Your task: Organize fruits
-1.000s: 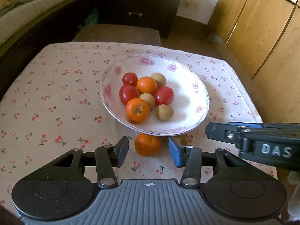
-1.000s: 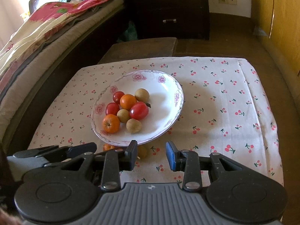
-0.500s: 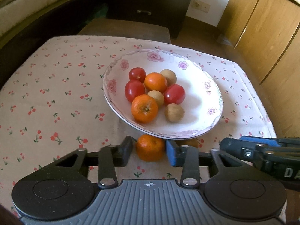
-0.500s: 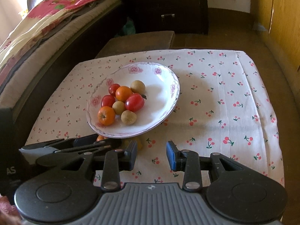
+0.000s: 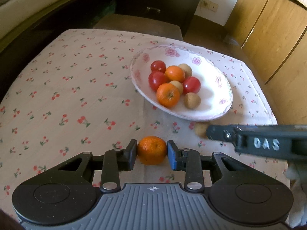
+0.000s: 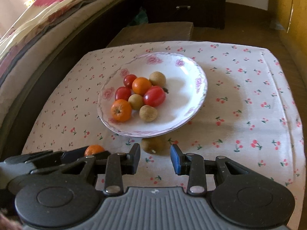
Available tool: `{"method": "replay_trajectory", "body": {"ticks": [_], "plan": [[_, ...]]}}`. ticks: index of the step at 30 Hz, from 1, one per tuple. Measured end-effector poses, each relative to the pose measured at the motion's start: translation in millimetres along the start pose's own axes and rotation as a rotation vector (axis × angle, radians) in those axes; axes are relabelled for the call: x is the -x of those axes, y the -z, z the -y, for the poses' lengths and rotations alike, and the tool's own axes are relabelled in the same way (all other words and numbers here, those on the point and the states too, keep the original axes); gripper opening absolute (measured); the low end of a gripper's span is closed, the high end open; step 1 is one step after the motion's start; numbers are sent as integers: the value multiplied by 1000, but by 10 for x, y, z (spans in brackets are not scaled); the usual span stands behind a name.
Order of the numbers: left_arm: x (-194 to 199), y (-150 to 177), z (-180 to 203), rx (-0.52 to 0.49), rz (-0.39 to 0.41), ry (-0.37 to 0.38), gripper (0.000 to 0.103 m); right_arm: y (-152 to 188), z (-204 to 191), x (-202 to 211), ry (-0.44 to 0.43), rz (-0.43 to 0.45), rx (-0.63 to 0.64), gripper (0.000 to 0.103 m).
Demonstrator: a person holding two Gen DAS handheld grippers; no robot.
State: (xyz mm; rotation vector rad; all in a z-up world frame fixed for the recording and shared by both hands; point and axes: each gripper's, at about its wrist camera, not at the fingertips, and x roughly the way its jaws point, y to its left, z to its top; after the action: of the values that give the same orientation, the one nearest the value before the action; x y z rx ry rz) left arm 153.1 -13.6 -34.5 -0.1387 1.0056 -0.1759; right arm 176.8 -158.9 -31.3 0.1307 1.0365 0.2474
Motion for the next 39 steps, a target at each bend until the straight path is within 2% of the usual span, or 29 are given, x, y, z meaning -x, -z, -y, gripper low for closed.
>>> {"method": "replay_trajectory", "body": {"ticks": [11, 13, 21, 32, 39], "plan": [[-17, 23, -50, 1, -9, 12, 43, -54, -114, -293, 16, -18, 43, 39], [-15, 26, -48, -6, -6, 10, 43, -48, -146, -298, 38, -14, 60, 31], [27, 97, -15, -24, -10, 12, 42, 102, -104, -101, 53, -33, 59, 31], [249, 371, 19, -38, -15, 23, 41, 539, -105, 307, 89, -63, 81, 31], [344, 403, 0, -35, 8, 7, 43, 667, -148, 328, 85, -77, 97, 31]]}}
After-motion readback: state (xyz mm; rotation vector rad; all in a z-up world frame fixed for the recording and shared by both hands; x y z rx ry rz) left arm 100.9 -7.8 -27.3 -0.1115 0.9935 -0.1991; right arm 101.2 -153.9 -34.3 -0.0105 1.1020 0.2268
